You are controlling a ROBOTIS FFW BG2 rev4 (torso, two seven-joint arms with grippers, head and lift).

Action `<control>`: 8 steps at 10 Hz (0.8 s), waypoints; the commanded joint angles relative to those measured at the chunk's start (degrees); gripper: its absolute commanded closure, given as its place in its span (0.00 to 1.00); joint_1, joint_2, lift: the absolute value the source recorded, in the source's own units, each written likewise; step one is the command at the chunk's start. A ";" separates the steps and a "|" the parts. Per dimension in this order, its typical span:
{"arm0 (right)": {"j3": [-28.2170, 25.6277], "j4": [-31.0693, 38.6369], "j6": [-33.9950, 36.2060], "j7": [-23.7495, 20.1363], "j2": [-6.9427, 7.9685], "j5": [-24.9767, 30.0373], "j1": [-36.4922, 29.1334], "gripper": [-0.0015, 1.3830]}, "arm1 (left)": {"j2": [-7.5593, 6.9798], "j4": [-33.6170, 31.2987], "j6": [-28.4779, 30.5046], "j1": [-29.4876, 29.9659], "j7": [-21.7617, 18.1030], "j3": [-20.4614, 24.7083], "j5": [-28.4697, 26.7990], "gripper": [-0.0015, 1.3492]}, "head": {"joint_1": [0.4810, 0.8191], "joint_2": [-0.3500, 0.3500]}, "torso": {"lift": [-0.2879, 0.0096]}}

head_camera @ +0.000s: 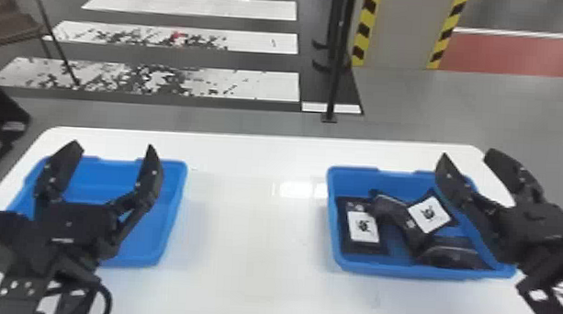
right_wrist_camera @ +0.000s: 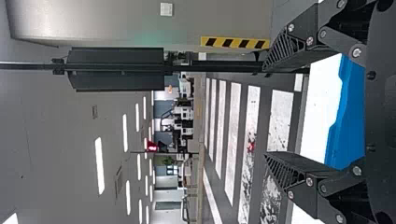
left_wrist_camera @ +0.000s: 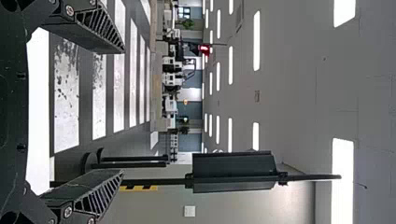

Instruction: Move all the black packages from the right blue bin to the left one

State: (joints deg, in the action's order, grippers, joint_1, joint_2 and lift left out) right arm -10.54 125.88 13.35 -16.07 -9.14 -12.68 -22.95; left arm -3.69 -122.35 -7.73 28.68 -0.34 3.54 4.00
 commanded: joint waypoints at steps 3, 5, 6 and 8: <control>-0.09 -0.65 0.99 -0.72 -0.18 -0.92 0.74 0.31 | -0.09 0.08 -0.15 -0.14 -0.10 -0.34 0.23 0.10 | 0.63 0.50 | 0.45; 0.02 -0.94 1.55 -0.81 -0.26 -0.92 1.16 0.31 | -0.18 0.08 -0.01 -0.28 -0.10 -0.69 0.46 0.10 | 0.63 0.49 | 0.45; 0.14 -0.94 1.55 -0.98 -0.26 -0.92 1.16 0.31 | -0.18 0.08 0.27 -0.28 -0.10 -0.80 0.57 0.10 | 0.63 0.49 | 0.45; 0.14 -1.22 3.52 -1.34 -0.26 -0.80 1.72 0.31 | -0.18 0.79 0.70 -0.28 -0.10 -0.80 1.26 0.10 | 0.63 0.49 | 0.45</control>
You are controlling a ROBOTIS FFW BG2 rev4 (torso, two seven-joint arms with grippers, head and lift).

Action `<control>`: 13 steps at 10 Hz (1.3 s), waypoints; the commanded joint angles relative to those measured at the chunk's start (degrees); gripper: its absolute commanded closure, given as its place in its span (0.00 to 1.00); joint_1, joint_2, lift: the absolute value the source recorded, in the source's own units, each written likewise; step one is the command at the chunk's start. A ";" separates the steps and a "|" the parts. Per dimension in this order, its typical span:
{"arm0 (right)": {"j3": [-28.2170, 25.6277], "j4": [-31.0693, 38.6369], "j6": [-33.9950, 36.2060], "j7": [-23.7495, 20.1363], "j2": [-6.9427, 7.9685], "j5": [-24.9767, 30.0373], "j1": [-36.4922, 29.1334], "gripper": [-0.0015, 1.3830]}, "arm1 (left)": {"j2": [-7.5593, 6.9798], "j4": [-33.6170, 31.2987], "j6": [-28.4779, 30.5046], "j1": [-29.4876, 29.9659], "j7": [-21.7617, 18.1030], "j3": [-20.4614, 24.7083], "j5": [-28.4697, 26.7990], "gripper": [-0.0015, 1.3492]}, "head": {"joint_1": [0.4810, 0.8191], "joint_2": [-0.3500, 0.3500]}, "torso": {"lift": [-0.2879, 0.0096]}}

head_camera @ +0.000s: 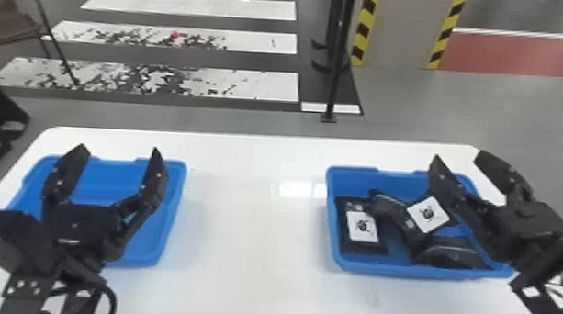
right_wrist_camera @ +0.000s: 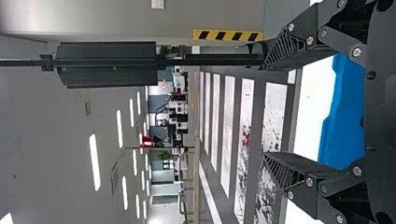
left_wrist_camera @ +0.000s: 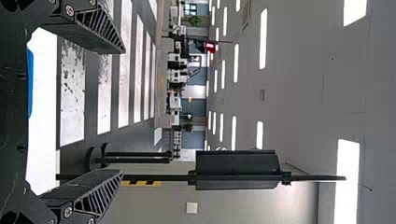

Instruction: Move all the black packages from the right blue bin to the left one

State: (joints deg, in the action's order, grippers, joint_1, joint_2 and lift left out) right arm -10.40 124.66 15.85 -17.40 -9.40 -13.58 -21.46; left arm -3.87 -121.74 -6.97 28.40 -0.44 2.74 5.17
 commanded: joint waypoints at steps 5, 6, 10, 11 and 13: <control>0.00 -4.49 19.30 -1.67 -1.23 1.58 5.57 0.30 | -0.18 0.45 -0.77 -0.13 0.00 -0.46 0.09 0.10 | 0.63 0.49 | 0.45; 0.00 -7.31 20.01 -2.64 -1.76 2.27 7.68 0.25 | -0.18 0.45 -0.91 -0.28 0.00 -0.57 0.09 0.10 | 0.63 0.48 | 0.45; -0.11 -14.48 22.82 -2.81 -2.29 4.21 12.46 0.07 | -0.26 0.59 -1.05 -0.13 -0.09 -0.69 0.20 0.10 | 0.63 0.44 | 0.45; -0.34 -15.46 23.52 -2.73 -2.37 4.32 13.03 0.07 | -0.26 0.59 -1.05 -0.13 -0.09 -0.69 0.20 0.10 | 0.63 0.43 | 0.45; -0.46 -17.85 24.65 -2.37 -2.55 4.32 14.43 0.07 | -0.44 0.73 -1.05 -0.28 -0.18 -1.03 0.31 0.10 | 0.63 0.41 | 0.45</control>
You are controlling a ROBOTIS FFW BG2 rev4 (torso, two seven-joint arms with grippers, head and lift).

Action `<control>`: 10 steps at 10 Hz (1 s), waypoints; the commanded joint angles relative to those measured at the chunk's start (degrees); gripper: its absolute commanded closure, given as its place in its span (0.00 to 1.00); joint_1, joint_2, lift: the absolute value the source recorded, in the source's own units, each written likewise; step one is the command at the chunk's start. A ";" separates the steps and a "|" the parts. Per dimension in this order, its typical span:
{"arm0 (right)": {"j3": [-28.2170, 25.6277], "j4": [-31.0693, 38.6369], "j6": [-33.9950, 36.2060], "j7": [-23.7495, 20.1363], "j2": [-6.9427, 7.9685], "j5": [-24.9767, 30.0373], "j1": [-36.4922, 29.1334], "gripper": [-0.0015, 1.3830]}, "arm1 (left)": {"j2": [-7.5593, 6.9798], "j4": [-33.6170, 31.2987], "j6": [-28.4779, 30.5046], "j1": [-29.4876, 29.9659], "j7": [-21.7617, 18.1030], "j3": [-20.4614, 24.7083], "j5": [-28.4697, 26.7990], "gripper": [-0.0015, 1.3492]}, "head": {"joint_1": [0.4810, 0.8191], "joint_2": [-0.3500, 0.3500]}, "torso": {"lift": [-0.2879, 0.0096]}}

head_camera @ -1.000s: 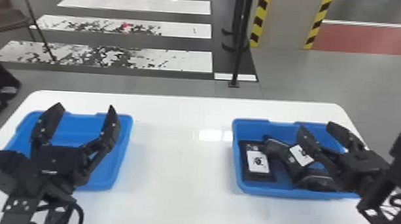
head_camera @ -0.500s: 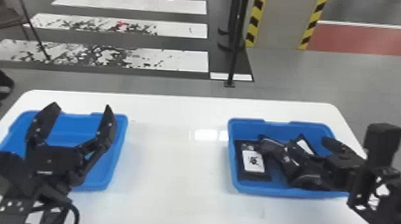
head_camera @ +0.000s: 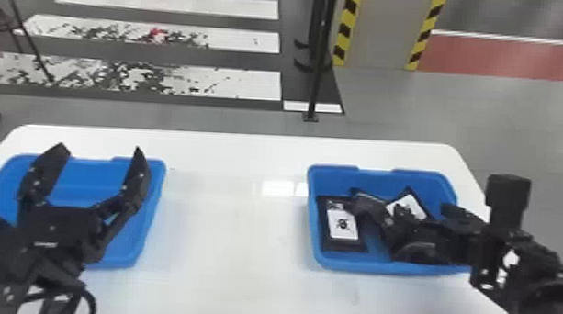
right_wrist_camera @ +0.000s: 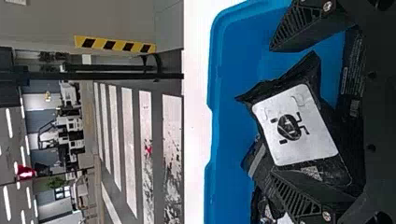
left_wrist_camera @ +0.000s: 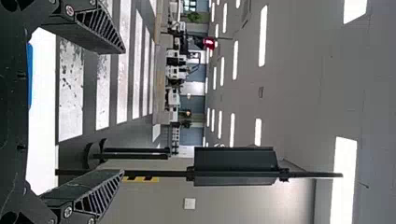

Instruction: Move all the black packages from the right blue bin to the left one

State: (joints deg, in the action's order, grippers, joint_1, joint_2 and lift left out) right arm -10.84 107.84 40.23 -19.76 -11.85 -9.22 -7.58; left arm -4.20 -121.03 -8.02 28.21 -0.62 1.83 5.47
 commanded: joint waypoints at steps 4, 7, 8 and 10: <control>1.24 -8.91 0.69 -1.15 -1.33 -2.32 5.19 0.15 | -0.28 0.87 0.00 -0.23 -0.26 -0.91 0.36 0.10 | 0.63 0.38 | 0.45; 5.47 -12.42 0.69 -2.82 -2.21 -7.81 7.16 0.83 | -0.37 1.43 -0.28 -0.09 -0.35 -0.91 0.36 0.10 | 0.63 0.43 | 0.45; 5.70 -12.00 0.69 -2.82 -2.21 -8.15 7.02 0.83 | -0.37 1.57 -0.42 -0.09 -0.44 -0.91 0.48 0.10 | 0.63 0.46 | 0.45; 5.58 -10.17 -0.15 -2.56 -2.12 -9.86 5.75 0.84 | -0.37 1.57 -0.70 -0.09 -0.44 -1.03 0.48 0.11 | 0.63 0.48 | 0.45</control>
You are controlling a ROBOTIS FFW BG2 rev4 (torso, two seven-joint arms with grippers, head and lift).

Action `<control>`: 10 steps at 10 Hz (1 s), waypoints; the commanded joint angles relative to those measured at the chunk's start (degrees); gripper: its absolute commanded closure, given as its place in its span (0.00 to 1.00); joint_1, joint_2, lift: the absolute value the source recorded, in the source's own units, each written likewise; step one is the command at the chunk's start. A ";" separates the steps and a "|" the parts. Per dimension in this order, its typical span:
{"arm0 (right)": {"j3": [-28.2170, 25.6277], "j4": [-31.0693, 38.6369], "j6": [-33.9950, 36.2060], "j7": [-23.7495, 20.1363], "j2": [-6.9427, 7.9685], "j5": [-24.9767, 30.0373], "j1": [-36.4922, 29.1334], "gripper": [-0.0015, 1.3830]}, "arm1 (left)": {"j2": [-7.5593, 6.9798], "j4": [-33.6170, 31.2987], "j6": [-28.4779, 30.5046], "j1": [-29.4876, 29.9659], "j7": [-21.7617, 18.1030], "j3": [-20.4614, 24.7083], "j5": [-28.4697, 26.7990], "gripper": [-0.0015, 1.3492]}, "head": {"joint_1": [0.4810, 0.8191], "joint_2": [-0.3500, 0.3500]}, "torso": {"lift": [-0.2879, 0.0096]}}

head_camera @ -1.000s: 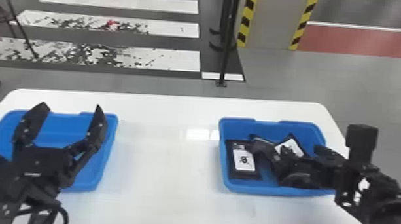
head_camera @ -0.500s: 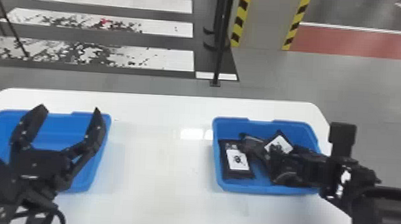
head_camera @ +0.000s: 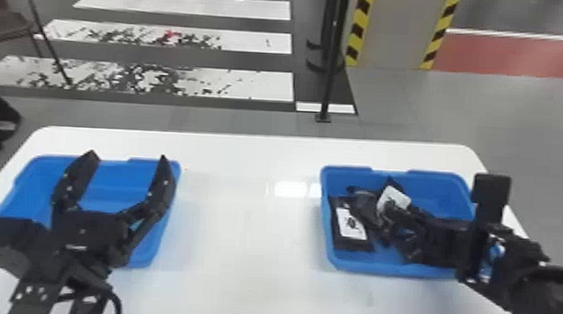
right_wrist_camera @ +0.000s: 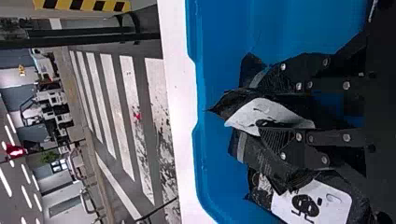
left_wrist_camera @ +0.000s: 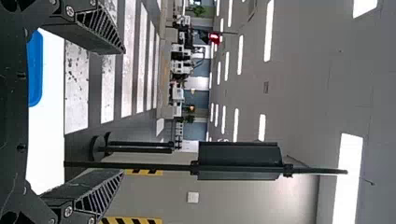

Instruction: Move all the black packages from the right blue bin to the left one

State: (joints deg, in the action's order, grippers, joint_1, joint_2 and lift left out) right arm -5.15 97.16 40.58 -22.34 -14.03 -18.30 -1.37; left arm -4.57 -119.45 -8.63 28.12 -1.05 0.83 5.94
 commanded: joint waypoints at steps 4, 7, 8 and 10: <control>-3.30 6.41 -1.63 0.72 1.11 -5.24 -4.67 0.85 | 0.00 0.55 -1.22 0.14 0.00 -0.03 0.12 0.11 | 0.63 0.49 | 0.45; -2.96 8.24 -2.19 -1.56 1.02 -23.98 -5.80 0.85 | -0.18 0.83 -4.31 0.14 0.00 -1.86 5.83 0.10 | 0.63 0.52 | 0.45; -1.36 7.96 -2.19 -2.97 0.67 -30.15 -4.67 0.85 | -0.61 0.83 -4.88 0.00 0.00 -4.26 12.57 0.10 | 0.63 0.55 | 0.45; 6.07 5.43 -2.19 -6.22 -0.65 -42.60 -1.72 0.85 | -2.46 0.83 -4.88 -1.40 -0.44 -11.23 24.80 0.11 | 0.63 0.61 | 0.45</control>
State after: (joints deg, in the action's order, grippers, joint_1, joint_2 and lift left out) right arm -1.57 103.34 38.39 -28.42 -14.27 -56.91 -3.97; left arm -6.41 -118.61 -13.45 27.26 -1.47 -8.18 27.43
